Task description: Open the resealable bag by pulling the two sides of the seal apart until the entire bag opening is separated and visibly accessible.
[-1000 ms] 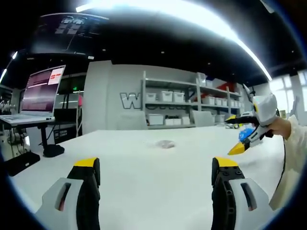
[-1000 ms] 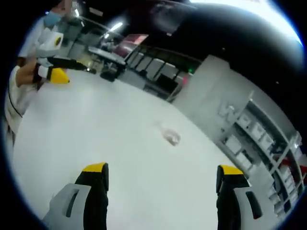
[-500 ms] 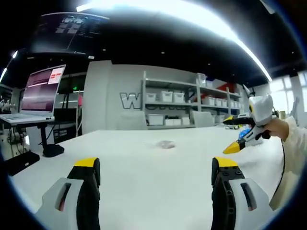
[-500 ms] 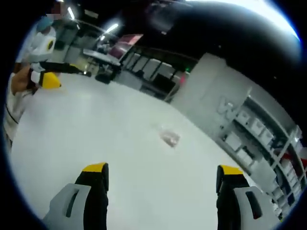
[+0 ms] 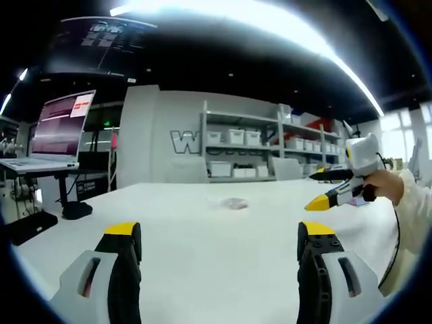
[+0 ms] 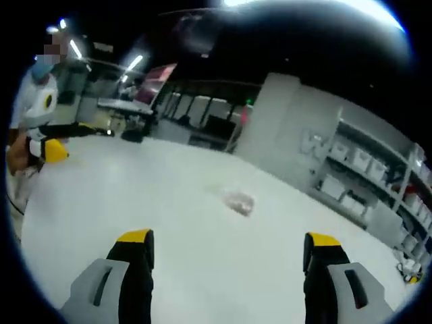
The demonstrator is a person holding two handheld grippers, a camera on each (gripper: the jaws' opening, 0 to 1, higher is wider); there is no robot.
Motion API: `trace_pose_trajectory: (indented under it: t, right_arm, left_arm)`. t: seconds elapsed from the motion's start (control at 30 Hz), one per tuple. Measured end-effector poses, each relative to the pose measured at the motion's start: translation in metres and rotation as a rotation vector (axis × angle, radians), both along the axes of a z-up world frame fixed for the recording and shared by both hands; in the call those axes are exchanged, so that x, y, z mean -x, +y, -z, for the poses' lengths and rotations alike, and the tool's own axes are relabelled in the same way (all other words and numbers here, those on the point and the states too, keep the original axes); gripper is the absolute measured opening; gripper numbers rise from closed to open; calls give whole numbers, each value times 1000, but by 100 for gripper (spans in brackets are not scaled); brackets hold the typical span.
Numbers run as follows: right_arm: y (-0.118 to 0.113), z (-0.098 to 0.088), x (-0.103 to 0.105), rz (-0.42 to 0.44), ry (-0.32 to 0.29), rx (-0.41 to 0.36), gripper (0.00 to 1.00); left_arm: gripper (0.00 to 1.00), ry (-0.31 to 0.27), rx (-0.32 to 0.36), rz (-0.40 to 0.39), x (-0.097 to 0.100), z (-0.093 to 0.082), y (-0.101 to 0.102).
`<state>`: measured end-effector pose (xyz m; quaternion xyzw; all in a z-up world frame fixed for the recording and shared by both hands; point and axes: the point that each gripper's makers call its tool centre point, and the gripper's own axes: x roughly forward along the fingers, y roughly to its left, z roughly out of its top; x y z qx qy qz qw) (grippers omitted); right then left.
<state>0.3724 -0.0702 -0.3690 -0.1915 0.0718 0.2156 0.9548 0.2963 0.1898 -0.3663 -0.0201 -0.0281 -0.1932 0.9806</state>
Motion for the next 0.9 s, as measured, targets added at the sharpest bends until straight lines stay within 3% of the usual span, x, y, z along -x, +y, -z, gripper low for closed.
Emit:
trace_pose_trajectory:
  t: [0.13, 0.37, 0.9]
  right_arm:
    - [4, 2, -5, -3, 19, -43, 92]
    - [8, -2, -9, 3, 7, -39, 91]
    - [22, -1, -20, -45, 4, 109, 91]
  left_arm:
    - [95, 2, 3, 2, 0, 1, 0]
    - [94, 3, 7, -1, 0, 1, 2]
    - [94, 7, 13, -4, 2, 3, 5]
